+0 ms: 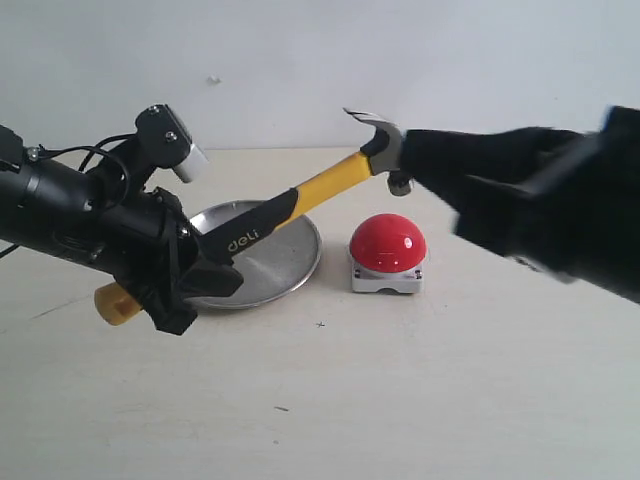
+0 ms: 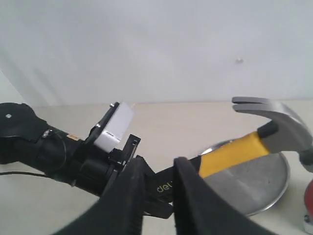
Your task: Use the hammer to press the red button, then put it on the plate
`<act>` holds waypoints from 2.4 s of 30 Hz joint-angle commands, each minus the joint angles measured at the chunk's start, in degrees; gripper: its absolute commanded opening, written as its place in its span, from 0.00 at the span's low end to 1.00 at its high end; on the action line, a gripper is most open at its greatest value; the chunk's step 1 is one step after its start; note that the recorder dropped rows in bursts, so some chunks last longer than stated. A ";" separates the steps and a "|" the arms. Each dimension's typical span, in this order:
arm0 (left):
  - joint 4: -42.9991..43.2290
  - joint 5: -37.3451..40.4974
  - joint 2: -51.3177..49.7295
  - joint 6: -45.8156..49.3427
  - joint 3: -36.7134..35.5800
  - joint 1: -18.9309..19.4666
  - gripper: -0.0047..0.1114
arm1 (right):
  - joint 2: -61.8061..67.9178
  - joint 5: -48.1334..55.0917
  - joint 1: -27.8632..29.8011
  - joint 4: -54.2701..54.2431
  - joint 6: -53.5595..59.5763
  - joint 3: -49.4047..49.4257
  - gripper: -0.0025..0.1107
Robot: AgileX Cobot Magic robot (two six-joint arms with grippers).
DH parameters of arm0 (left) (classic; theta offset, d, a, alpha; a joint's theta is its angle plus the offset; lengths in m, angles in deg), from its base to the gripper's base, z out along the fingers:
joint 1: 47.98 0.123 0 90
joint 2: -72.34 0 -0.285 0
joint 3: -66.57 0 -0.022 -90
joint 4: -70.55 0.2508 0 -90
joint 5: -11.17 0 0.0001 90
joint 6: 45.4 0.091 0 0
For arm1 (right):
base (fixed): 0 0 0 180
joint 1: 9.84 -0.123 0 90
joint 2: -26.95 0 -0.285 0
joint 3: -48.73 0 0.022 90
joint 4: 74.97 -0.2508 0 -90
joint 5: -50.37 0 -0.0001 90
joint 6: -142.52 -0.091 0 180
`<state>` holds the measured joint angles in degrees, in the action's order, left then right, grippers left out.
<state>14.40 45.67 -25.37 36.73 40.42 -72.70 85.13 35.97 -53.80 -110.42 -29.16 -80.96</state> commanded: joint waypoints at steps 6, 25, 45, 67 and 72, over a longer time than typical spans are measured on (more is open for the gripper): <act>-1.86 -4.77 1.55 -15.84 0.87 0.07 0.04 | -27.88 -9.26 -0.03 -10.47 8.10 21.70 0.02; 40.54 -9.97 1.20 -79.38 2.45 -14.13 0.04 | -35.09 -14.43 -0.03 -22.92 33.77 26.91 0.02; 76.21 -8.75 -4.15 -129.76 8.24 -30.44 0.04 | -35.09 -22.90 -0.03 -47.14 52.30 26.91 0.02; 76.24 7.15 -2.66 -117.48 29.80 -30.44 0.04 | -35.09 -25.66 -0.03 -47.14 53.05 26.91 0.02; 76.24 8.85 -2.42 -117.04 30.77 -30.44 0.04 | -35.09 -25.92 -0.03 -46.99 53.05 26.91 0.02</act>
<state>89.10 55.52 -28.59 -80.91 70.25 -102.92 50.24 10.42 -53.80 -157.93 23.24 -54.31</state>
